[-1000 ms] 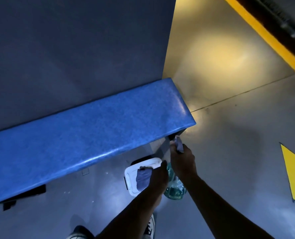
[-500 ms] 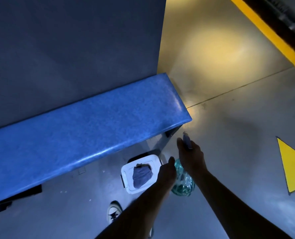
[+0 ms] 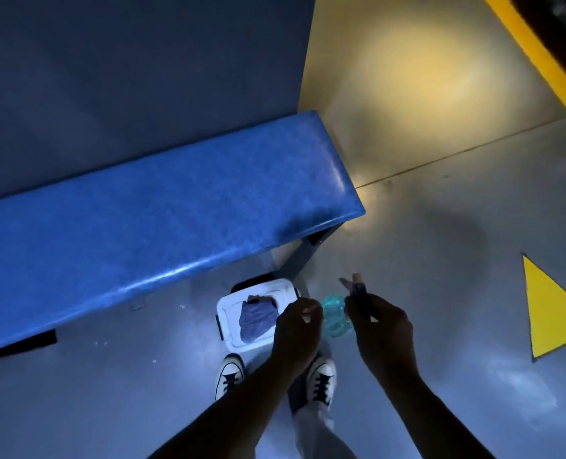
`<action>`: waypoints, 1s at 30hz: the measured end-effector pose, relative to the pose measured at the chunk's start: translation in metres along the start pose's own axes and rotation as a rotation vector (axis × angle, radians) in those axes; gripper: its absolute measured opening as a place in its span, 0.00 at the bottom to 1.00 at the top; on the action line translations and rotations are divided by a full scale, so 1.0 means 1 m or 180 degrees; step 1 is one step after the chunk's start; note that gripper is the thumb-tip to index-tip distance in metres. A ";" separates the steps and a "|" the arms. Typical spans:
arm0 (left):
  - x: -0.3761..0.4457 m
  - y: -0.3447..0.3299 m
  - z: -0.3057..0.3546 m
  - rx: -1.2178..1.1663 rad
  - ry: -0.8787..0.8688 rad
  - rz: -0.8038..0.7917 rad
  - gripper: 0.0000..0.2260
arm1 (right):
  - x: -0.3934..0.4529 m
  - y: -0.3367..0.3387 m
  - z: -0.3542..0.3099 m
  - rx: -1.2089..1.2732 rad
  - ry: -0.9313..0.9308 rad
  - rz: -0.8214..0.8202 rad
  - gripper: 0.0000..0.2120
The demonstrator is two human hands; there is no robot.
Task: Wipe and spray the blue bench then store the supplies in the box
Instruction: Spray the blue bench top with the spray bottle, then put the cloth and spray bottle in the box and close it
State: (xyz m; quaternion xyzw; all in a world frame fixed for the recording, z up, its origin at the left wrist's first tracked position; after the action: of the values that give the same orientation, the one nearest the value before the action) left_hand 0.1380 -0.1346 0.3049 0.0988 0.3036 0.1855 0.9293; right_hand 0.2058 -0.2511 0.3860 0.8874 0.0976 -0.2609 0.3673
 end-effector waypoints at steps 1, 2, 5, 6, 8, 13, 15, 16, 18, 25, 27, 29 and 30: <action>0.001 -0.001 -0.013 0.0131 0.0035 -0.0081 0.09 | 0.008 -0.005 0.011 -0.0043 -0.0073 -0.0075 0.08; 0.006 -0.004 -0.028 0.0209 0.0063 -0.0137 0.10 | 0.020 -0.011 0.024 -0.0099 -0.0123 -0.0128 0.09; 0.027 -0.019 -0.085 0.0077 0.0298 0.0188 0.12 | 0.071 -0.033 0.065 -0.0344 -0.0152 -0.0209 0.09; 0.037 -0.024 -0.105 0.0026 0.0395 0.0313 0.10 | 0.089 -0.040 0.077 -0.0442 -0.0115 -0.0279 0.06; 0.051 -0.031 -0.133 -0.0031 0.0586 0.0477 0.05 | 0.121 -0.053 0.103 -0.0649 -0.0102 -0.0410 0.06; 0.088 -0.037 -0.197 -0.0011 0.0593 0.1005 0.09 | 0.192 -0.105 0.166 -0.1128 -0.0174 -0.0529 0.05; 0.106 -0.037 -0.229 0.0409 0.0561 0.1006 0.05 | 0.220 -0.132 0.194 -0.1224 -0.0262 -0.0568 0.06; 0.116 -0.038 -0.247 0.0650 0.0546 0.1000 0.01 | 0.233 -0.146 0.207 -0.1284 -0.0239 -0.0602 0.07; 0.133 -0.038 -0.281 0.1218 0.0596 0.0909 0.10 | 0.257 -0.174 0.234 -0.1440 -0.0148 -0.0662 0.07; 0.153 -0.041 -0.338 0.2345 0.0428 0.0955 0.30 | 0.301 -0.227 0.298 -0.1675 -0.0064 -0.0843 0.10; 0.156 -0.042 -0.342 0.2392 0.0392 0.0945 0.29 | 0.301 -0.234 0.300 -0.1592 -0.0009 -0.0836 0.09; 0.161 -0.041 -0.344 0.2337 0.0231 0.0973 0.22 | 0.302 -0.238 0.299 -0.1559 0.0061 -0.0809 0.09; 0.164 -0.040 -0.344 0.2294 0.0177 0.0953 0.19 | 0.302 -0.238 0.296 -0.1551 0.0062 -0.0834 0.09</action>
State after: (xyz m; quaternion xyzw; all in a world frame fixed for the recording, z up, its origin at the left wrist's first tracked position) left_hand 0.0651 -0.0806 -0.0679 0.4569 0.3565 0.2032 0.7892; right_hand 0.2580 -0.2955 -0.0946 0.7552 0.2750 -0.2664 0.5321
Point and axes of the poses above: each hand's wrist, its own x-axis towards the middle knuckle, its own y-axis out of the back of the hand, z = x × y, the point moved 1 cm from there along x, towards the middle knuckle, and after that the axes turned 7 degrees about -y, right-handed, at the moved point
